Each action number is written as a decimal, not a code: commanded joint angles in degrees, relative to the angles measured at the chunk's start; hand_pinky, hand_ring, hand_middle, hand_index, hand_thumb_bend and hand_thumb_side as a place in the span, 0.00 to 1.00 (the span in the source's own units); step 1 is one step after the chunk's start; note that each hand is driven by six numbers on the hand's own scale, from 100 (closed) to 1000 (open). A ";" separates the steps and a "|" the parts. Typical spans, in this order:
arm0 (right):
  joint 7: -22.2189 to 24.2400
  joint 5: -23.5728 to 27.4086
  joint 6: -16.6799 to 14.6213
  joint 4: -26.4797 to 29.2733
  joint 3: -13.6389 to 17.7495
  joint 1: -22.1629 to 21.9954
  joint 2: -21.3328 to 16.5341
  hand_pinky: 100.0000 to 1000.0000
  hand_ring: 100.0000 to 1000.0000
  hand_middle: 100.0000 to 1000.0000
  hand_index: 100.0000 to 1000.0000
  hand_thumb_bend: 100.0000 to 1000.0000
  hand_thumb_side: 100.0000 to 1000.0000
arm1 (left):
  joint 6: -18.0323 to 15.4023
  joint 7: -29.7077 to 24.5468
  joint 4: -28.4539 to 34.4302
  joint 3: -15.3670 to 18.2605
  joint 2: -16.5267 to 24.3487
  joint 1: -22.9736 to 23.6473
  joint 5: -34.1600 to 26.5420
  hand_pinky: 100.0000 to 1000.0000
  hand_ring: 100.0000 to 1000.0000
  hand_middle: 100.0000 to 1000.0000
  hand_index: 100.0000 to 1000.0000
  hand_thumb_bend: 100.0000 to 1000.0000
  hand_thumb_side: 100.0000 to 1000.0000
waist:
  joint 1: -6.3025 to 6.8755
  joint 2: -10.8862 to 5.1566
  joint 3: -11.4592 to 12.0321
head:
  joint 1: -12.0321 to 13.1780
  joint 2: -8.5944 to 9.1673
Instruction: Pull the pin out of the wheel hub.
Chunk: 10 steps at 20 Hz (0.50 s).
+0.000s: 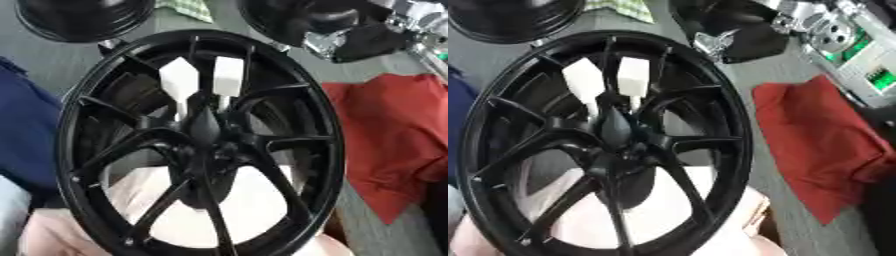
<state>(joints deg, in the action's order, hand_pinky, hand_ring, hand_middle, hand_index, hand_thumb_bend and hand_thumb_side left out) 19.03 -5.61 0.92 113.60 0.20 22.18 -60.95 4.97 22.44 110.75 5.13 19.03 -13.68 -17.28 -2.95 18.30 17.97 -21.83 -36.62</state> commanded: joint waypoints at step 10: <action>2.81 -5.85 3.21 0.98 -1.47 1.01 -0.06 0.78 0.84 0.82 0.83 0.00 0.57 | -0.25 0.37 -2.39 0.92 -1.34 -0.36 -0.55 0.65 0.43 0.49 0.67 0.48 0.39 | -0.31 -2.15 1.30 | -1.23 -4.36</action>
<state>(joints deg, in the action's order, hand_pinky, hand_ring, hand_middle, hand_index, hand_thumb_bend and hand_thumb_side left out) 21.66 -10.51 3.68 113.67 -1.64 22.34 -59.79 4.84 22.61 107.99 5.50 17.04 -13.64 -17.73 -3.47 17.72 19.30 -22.71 -40.54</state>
